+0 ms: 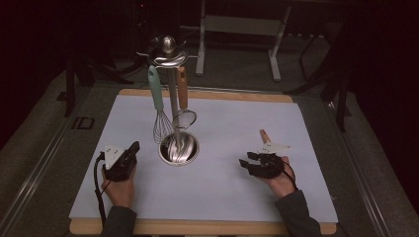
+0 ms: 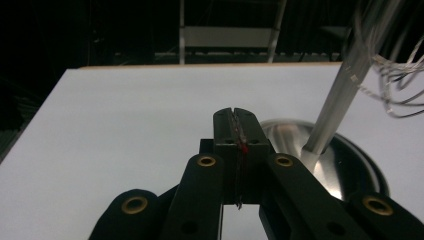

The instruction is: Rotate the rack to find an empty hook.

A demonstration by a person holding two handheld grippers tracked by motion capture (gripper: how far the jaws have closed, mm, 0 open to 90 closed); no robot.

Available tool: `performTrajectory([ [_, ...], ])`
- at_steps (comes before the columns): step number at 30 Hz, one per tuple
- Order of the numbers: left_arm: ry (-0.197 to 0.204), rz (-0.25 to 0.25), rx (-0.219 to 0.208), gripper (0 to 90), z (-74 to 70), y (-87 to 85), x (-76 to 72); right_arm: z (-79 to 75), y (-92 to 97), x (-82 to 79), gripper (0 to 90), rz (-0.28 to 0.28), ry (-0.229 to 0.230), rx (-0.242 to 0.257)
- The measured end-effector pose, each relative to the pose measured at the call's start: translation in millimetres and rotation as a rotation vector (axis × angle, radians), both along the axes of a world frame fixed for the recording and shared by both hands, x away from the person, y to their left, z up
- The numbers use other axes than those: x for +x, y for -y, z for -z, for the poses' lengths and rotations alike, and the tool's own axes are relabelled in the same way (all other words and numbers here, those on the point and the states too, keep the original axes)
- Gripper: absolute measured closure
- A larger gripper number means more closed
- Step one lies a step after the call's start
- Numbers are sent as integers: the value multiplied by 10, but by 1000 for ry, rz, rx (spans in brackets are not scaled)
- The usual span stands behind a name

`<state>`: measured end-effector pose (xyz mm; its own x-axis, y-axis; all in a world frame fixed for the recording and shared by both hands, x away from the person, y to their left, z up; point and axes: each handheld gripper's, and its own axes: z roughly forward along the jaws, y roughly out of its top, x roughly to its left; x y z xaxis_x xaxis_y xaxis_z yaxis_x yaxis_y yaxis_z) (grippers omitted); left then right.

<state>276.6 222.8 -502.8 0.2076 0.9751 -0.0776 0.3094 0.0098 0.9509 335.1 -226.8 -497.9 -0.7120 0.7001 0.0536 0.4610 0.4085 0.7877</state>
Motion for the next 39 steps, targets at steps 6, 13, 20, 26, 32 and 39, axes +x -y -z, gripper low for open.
performTrajectory([
  [6, 42, 15, -5, 896, -114, 38, -54, 2, 10, -5, 526, 2, -4, 3],
  [13, 84, 35, -18, 894, -245, 59, -91, -28, 82, -20, 525, 18, 2, 18],
  [20, 134, 47, -39, 887, -425, 67, -108, -25, 138, -19, 525, 34, -4, 23],
  [26, 176, 56, -48, 881, -579, 96, -107, -12, 144, -18, 524, 35, -7, 18],
  [32, 212, 55, -70, 886, -707, 113, -103, -5, 164, -17, 522, 41, -8, 18],
  [39, 238, 70, -79, 887, -833, 130, -105, 27, 163, -14, 522, 42, -14, 12],
])
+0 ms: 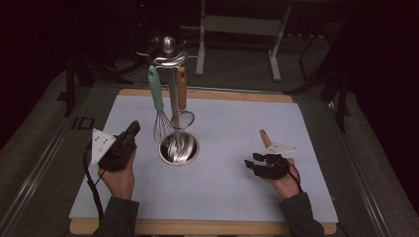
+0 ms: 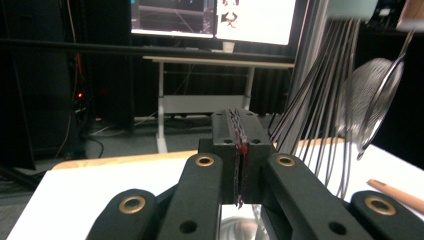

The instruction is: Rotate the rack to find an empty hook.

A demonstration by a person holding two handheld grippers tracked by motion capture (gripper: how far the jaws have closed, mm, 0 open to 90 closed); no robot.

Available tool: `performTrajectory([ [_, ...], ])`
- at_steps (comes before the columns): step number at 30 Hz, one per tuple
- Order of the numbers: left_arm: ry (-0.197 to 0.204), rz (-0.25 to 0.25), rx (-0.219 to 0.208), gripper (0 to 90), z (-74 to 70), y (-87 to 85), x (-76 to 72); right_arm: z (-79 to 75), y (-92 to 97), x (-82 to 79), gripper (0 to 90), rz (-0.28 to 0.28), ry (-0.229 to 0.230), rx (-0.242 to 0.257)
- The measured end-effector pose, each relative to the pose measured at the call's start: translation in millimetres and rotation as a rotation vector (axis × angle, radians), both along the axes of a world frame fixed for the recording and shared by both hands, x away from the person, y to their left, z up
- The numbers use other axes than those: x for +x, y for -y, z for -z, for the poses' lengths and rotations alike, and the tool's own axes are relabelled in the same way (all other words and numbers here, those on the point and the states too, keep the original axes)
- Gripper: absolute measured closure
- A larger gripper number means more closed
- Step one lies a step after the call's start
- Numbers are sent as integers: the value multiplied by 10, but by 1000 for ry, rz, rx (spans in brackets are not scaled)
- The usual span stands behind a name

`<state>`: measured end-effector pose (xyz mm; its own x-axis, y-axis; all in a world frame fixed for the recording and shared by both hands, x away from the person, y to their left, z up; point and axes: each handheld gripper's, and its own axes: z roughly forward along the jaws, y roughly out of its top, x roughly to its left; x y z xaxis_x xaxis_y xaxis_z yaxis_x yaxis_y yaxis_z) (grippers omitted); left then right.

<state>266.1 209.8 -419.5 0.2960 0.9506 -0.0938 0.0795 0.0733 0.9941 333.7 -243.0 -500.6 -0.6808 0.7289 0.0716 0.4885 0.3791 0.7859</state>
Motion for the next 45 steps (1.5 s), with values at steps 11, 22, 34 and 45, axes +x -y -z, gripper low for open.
performTrajectory([
  [11, 57, 6, -16, 887, -275, -21, 7, 37, -22, 1, 514, -3, -13, -6],
  [22, 115, 13, -12, 887, -513, -11, -3, 51, -14, 6, 514, -1, -18, -4],
  [34, 178, 26, -23, 896, -733, 42, -11, 49, -14, 2, 515, -2, -19, -6],
  [45, 230, 46, -44, 898, -916, 107, -22, 47, -8, 0, 515, 0, -17, -5],
])
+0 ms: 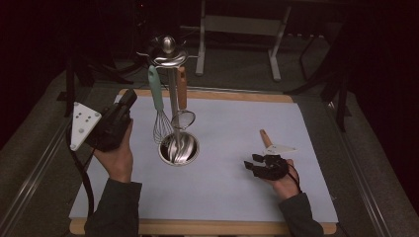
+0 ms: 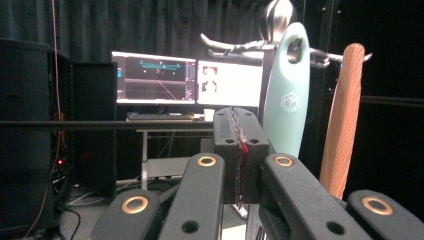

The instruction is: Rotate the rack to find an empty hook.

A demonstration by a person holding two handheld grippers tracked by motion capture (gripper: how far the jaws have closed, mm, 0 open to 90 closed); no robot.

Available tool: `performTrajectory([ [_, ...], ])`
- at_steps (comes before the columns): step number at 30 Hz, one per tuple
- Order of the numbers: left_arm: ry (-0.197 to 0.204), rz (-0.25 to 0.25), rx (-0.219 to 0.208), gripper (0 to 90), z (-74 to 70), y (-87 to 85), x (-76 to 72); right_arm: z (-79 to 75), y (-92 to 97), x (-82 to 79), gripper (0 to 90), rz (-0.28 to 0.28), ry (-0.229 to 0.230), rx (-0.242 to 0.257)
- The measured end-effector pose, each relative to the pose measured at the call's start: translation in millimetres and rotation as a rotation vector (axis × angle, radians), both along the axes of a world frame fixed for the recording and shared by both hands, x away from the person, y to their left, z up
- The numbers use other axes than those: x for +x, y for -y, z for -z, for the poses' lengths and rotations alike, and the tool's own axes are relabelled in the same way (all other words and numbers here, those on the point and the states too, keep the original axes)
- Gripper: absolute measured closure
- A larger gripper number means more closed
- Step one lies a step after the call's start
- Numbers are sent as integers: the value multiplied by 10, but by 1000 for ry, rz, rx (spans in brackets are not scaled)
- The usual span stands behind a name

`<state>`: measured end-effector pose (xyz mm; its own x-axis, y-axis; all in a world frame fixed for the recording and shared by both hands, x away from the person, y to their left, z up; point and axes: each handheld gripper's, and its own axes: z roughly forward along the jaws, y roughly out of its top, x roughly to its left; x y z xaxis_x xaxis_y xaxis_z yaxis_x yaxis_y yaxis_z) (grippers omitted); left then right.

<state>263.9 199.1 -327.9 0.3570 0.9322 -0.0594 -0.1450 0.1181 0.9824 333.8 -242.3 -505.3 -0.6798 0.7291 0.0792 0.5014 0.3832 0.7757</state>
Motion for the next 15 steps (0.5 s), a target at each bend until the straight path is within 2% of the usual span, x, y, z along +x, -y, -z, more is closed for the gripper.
performTrajectory([
  [4, 20, 6, 4, 899, -58, 33, -7, 3, -6, -3, 517, -3, -4, -3],
  [15, 43, 23, 3, 899, -164, 101, -8, 4, -7, -4, 517, -3, -4, -4],
])
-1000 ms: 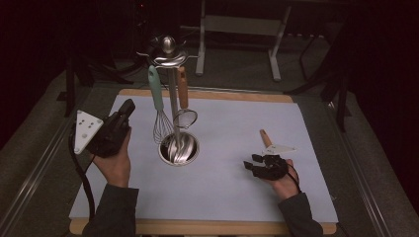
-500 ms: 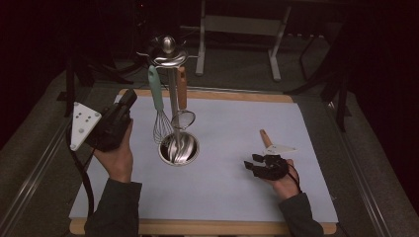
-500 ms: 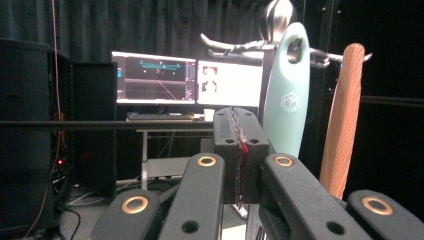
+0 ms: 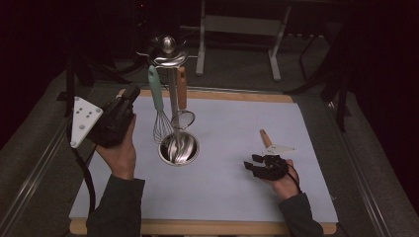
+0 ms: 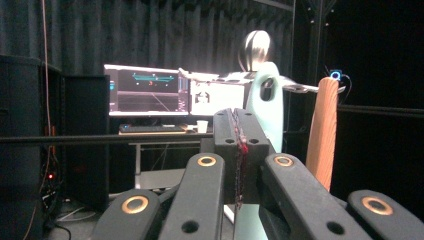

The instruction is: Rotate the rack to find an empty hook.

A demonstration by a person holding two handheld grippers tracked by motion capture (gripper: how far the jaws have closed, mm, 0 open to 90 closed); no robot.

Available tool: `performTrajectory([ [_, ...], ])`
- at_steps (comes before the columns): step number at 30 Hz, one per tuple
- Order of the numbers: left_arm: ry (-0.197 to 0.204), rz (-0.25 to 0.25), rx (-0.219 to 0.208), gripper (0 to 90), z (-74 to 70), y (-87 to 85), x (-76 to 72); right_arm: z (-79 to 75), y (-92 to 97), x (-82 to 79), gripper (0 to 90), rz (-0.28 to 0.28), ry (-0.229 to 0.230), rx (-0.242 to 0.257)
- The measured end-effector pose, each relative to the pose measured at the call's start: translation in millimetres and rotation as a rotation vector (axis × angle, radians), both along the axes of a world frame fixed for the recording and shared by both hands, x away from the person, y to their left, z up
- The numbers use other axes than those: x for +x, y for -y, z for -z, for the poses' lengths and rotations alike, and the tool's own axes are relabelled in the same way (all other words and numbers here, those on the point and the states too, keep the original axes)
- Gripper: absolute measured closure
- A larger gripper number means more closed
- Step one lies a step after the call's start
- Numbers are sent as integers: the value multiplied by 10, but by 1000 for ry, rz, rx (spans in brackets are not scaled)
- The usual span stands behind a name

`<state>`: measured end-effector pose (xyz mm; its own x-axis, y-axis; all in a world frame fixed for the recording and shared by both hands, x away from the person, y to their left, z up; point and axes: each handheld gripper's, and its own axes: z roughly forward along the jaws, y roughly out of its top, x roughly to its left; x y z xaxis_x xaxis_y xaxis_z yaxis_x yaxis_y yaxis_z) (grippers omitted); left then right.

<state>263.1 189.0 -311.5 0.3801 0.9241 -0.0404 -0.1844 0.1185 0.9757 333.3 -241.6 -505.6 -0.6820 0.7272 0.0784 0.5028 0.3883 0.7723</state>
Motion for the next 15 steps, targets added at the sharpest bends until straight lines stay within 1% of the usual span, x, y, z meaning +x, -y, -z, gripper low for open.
performTrajectory([
  [4, 17, 11, -1, 899, -61, 45, -6, 6, 0, 1, 517, 1, -1, 1],
  [6, 18, 13, -1, 899, -72, 59, -6, 5, -2, 0, 517, -1, -2, 0],
  [9, 26, 24, 17, 899, -108, 117, -9, 3, -2, 0, 517, -2, -1, -1],
  [11, 29, 26, 20, 899, -121, 135, -5, 2, 1, 0, 517, 0, -1, 0],
  [15, 32, 30, 15, 899, -140, 158, 7, 5, 5, 2, 517, -1, -1, -1],
])
